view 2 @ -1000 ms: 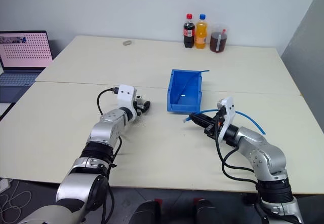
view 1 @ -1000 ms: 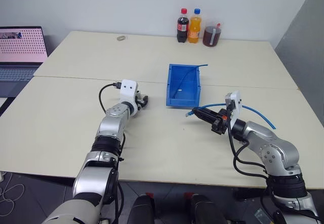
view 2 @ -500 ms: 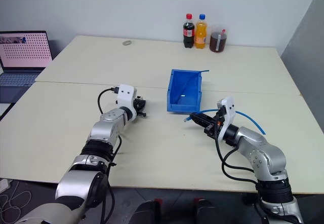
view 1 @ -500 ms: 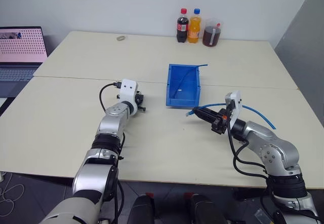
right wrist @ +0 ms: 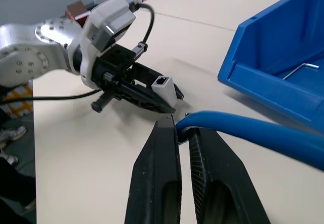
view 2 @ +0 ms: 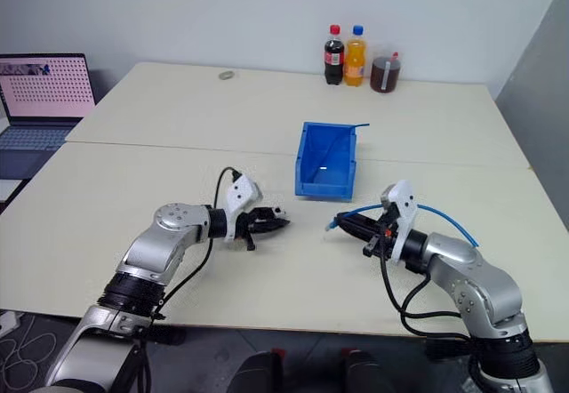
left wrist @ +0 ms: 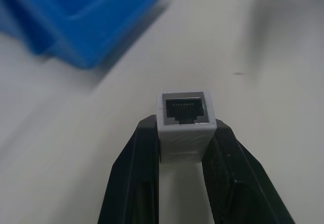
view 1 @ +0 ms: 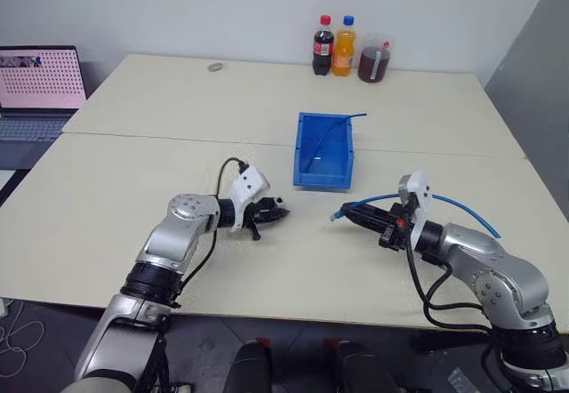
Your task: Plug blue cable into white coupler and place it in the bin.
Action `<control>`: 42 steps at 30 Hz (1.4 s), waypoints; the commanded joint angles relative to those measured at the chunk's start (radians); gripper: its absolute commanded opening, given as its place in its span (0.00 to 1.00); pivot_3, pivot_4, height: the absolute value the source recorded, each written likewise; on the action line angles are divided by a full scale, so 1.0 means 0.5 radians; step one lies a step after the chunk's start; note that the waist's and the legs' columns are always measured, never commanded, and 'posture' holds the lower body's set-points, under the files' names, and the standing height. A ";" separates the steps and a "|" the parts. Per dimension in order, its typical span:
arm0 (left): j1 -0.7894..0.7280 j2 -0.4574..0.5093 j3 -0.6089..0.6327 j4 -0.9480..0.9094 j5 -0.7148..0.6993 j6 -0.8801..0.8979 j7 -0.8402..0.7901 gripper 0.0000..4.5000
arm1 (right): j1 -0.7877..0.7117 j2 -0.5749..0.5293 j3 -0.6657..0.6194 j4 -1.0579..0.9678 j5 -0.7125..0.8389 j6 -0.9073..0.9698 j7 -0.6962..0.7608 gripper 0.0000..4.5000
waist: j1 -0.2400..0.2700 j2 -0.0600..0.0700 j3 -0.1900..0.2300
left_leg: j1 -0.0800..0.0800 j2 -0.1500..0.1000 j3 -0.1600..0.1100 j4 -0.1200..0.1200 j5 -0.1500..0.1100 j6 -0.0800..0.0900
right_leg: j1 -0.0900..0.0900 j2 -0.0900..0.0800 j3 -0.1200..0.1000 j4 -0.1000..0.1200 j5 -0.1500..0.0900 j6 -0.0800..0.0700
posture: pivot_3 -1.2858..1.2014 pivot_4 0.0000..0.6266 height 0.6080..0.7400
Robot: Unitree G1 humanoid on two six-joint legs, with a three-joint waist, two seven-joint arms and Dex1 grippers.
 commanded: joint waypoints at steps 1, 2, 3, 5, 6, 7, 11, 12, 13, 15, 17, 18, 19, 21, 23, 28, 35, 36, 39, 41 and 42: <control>-0.043 0.048 -0.097 -0.022 -0.005 -0.085 -0.252 0.18 | -0.005 -0.020 0.011 -0.104 -0.023 -0.056 0.024 0.00 | -0.001 0.000 0.000 | 0.000 0.000 0.000 0.000 0.000 0.000 | 0.000 0.000 0.000 0.000 0.000 0.000 | 0.52 0.24 1.00; -0.054 0.049 -0.113 0.002 0.009 -0.102 -0.276 0.18 | -0.010 -0.015 0.014 -0.107 -0.028 -0.056 0.020 0.00 | -0.001 0.000 0.000 | 0.000 0.000 0.000 0.000 0.000 0.000 | 0.000 0.000 0.000 0.000 0.000 0.000 | 0.52 0.24 1.00; -0.066 0.042 -0.132 0.036 0.029 -0.123 -0.294 0.18 | -0.017 -0.012 0.021 -0.110 -0.035 -0.058 0.019 0.00 | -0.001 0.000 0.000 | 0.000 0.000 0.000 0.000 0.000 0.000 | 0.000 0.001 0.000 0.000 0.000 0.000 | 0.52 0.24 1.00; -0.092 0.020 -0.168 0.111 0.069 -0.170 -0.316 0.18 | -0.035 -0.006 0.048 -0.116 -0.058 -0.067 0.018 0.00 | 0.000 0.000 0.000 | 0.000 0.000 0.000 0.000 0.000 0.000 | 0.000 0.000 0.000 0.000 0.000 0.000 | 0.52 0.24 1.00; -0.106 0.005 -0.191 0.153 0.089 -0.191 -0.326 0.18 | -0.051 -0.009 0.080 -0.116 -0.087 -0.075 0.021 0.00 | 0.000 0.000 0.000 | 0.000 0.000 0.000 0.001 0.000 0.000 | 0.000 0.000 0.000 0.000 0.000 0.000 | 0.52 0.24 1.00; -0.118 -0.011 -0.213 0.192 0.110 -0.219 -0.339 0.18 | -0.070 -0.016 0.121 -0.111 -0.127 -0.087 0.026 0.00 | 0.000 0.000 0.000 | 0.000 0.000 0.000 0.001 0.000 0.000 | 0.000 0.001 0.000 0.000 0.000 0.001 | 0.52 0.24 1.00; -0.142 -0.047 -0.271 0.303 0.182 -0.319 -0.379 0.18 | -0.171 -0.019 0.289 -0.046 -0.296 -0.151 0.067 0.00 | 0.001 0.000 0.000 | 0.000 0.000 0.000 0.001 0.000 0.000 | 0.000 0.001 0.000 0.000 0.000 0.001 | 0.52 0.24 1.00; -0.146 -0.053 -0.277 0.318 0.191 -0.333 -0.393 0.18 | -0.204 -0.011 0.328 -0.027 -0.329 -0.170 0.080 0.00 | 0.001 0.000 0.000 | 0.000 0.000 0.000 0.001 0.000 0.000 | 0.000 0.001 0.001 0.000 0.000 0.001 | 0.52 0.24 1.00; -0.150 -0.058 -0.286 0.332 0.205 -0.352 -0.402 0.18 | -0.241 0.001 0.370 -0.006 -0.361 -0.186 0.094 0.00 | 0.001 0.000 0.000 | 0.000 0.000 0.000 0.001 0.000 0.000 | 0.000 0.001 0.001 0.000 0.000 0.001 | 0.52 0.24 1.00; -0.157 -0.064 -0.296 0.357 0.227 -0.384 -0.417 0.18 | -0.305 0.020 0.441 0.034 -0.416 -0.211 0.123 0.00 | 0.001 0.000 0.000 | 0.000 0.000 0.000 0.002 0.000 0.000 | 0.000 0.001 0.001 0.000 0.000 0.001 | 0.52 0.24 1.00; -0.162 -0.074 -0.296 0.376 0.237 -0.396 -0.427 0.18 | -0.365 0.038 0.510 0.084 -0.469 -0.228 0.155 0.00 | 0.001 0.000 -0.001 | 0.000 0.000 0.000 0.002 0.000 0.000 | 0.000 0.001 0.001 0.000 0.000 0.001 | 0.52 0.24 1.00; -0.163 -0.077 -0.295 0.381 0.240 -0.398 -0.431 0.18 | -0.392 0.046 0.541 0.110 -0.490 -0.234 0.171 0.00 | 0.002 0.000 -0.001 | 0.000 0.000 0.000 0.002 0.000 0.000 | 0.000 0.000 0.001 0.000 0.000 0.001 | 0.52 0.24 1.00; -0.164 -0.080 -0.299 0.384 0.245 -0.401 -0.436 0.18 | -0.420 0.054 0.572 0.144 -0.516 -0.245 0.188 0.00 | 0.002 0.000 -0.001 | 0.000 0.000 0.000 0.002 0.000 0.000 | 0.000 0.001 0.000 0.000 0.000 0.001 | 0.52 0.24 1.00; -0.165 -0.083 -0.305 0.388 0.255 -0.407 -0.444 0.18 | -0.460 0.066 0.614 0.203 -0.560 -0.262 0.219 0.00 | 0.004 0.000 -0.001 | 0.000 0.000 0.000 0.002 0.000 0.000 | 0.001 0.000 0.000 0.000 0.000 0.000 | 0.52 0.24 1.00; -0.167 -0.088 -0.304 0.394 0.261 -0.408 -0.450 0.18 | -0.482 0.074 0.638 0.249 -0.593 -0.275 0.243 0.00 | 0.005 0.000 -0.001 | 0.000 0.000 0.000 0.002 0.000 0.000 | 0.001 0.000 0.000 0.000 0.000 0.000 | 0.52 0.24 1.00; -0.156 -0.092 -0.303 0.393 0.273 -0.409 -0.458 0.18 | -0.502 0.112 0.660 0.325 -0.659 -0.307 0.268 0.00 | 0.005 0.001 -0.001 | 0.000 0.000 0.000 0.003 0.000 0.000 | 0.001 0.000 0.000 0.000 0.000 0.000 | 0.52 0.24 1.00; -0.145 -0.094 -0.308 0.377 0.281 -0.404 -0.458 0.18 | -0.516 0.131 0.678 0.398 -0.747 -0.322 0.277 0.00 | 0.005 0.001 -0.002 | 0.000 0.000 -0.001 0.003 0.000 0.000 | 0.001 0.000 0.000 0.001 0.000 0.000 | 0.52 0.24 1.00; -0.145 -0.094 -0.308 0.376 0.282 -0.403 -0.456 0.18 | -0.516 0.128 0.680 0.399 -0.753 -0.316 0.281 0.00 | 0.005 0.001 -0.002 | 0.000 0.000 0.000 0.003 0.000 0.000 | 0.001 0.000 0.000 0.001 0.000 0.000 | 0.52 0.24 1.00; -0.141 -0.096 -0.310 0.374 0.288 -0.403 -0.447 0.18 | -0.518 0.117 0.686 0.386 -0.758 -0.280 0.293 0.00 | 0.005 0.001 -0.003 | 0.000 0.000 -0.001 0.003 0.000 0.000 | 0.001 0.000 0.000 0.001 0.000 0.000 | 0.52 0.24 1.00; -0.139 -0.097 -0.312 0.373 0.291 -0.400 -0.443 0.18 | -0.525 0.111 0.690 0.368 -0.757 -0.250 0.299 0.00 | 0.005 0.001 -0.003 | 0.001 0.000 -0.001 0.003 0.000 0.000 | 0.001 0.000 0.000 0.001 0.000 0.000 | 0.52 0.24 1.00; -0.138 -0.098 -0.313 0.372 0.292 -0.400 -0.442 0.18 | -0.527 0.110 0.691 0.362 -0.757 -0.238 0.299 0.00 | 0.005 0.001 -0.003 | 0.001 0.000 -0.001 0.003 0.000 0.000 | 0.001 0.000 0.000 0.001 0.000 0.000 | 0.52 0.24 1.00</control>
